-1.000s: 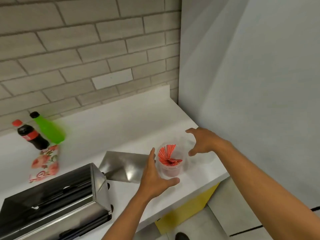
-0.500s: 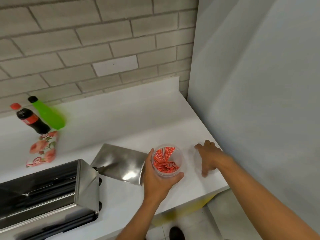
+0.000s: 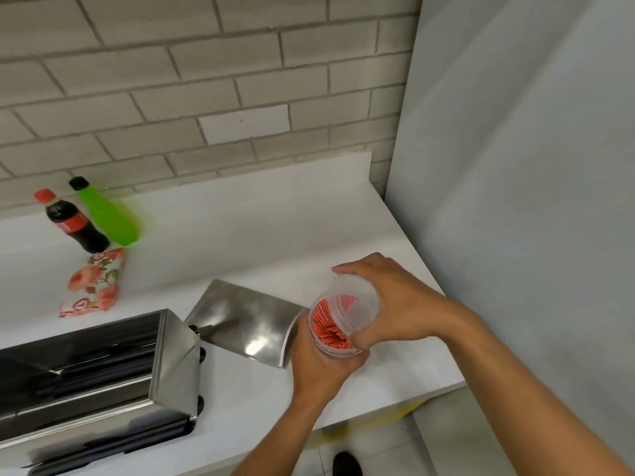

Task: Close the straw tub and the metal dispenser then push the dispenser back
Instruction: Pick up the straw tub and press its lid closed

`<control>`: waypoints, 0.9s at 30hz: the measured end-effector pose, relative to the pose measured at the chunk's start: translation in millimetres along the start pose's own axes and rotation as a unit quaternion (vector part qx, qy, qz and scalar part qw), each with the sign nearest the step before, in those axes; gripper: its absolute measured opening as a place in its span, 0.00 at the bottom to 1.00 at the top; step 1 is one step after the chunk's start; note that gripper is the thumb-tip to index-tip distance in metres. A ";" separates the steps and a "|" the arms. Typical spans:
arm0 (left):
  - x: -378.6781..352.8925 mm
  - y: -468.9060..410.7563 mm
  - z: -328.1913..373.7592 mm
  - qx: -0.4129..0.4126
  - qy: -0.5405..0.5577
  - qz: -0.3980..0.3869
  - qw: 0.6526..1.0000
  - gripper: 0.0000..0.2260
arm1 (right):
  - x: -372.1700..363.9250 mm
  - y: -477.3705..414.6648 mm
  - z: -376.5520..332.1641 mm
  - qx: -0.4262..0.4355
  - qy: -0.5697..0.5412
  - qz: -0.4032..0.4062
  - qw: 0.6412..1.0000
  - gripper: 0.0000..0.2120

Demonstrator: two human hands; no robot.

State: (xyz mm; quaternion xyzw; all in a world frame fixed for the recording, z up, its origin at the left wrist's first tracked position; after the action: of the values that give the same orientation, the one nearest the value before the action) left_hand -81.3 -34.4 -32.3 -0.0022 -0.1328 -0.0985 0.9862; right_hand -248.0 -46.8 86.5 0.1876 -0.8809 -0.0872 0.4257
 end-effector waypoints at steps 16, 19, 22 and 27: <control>-4.3 -11.6 -10.8 -0.012 0.058 -0.026 0.998 0.37 | -28.3 -38.5 -13.7 0.038 0.171 -0.123 0.977 0.61; -3.6 -12.8 -11.5 -0.007 0.069 -0.035 0.997 0.39 | -28.1 -42.2 -16.0 0.059 0.203 -0.145 0.967 0.61; -3.3 -15.3 -14.5 -0.003 0.076 -0.038 0.996 0.40 | -24.6 -42.3 -18.2 0.068 0.207 -0.162 0.962 0.61; -4.2 -15.0 -22.3 -0.002 0.056 -0.049 0.997 0.38 | -18.8 -32.4 -20.2 0.013 0.200 -0.115 0.973 0.61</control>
State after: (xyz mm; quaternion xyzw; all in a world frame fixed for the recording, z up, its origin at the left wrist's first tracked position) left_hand -82.4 -48.9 -55.3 0.0074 -0.0772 -0.1471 0.9861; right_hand -213.2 -68.8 75.4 0.3066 -0.7514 -0.0849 0.5781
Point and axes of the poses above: each hand's wrist, its own y-axis away from the middle knuckle, its own x-axis out of the back of the hand, z = x × y, the point moved 4 cm from there along -y, towards the middle knuckle, and after that the axes turned 7 degrees about -z, right-handed, at the moved point
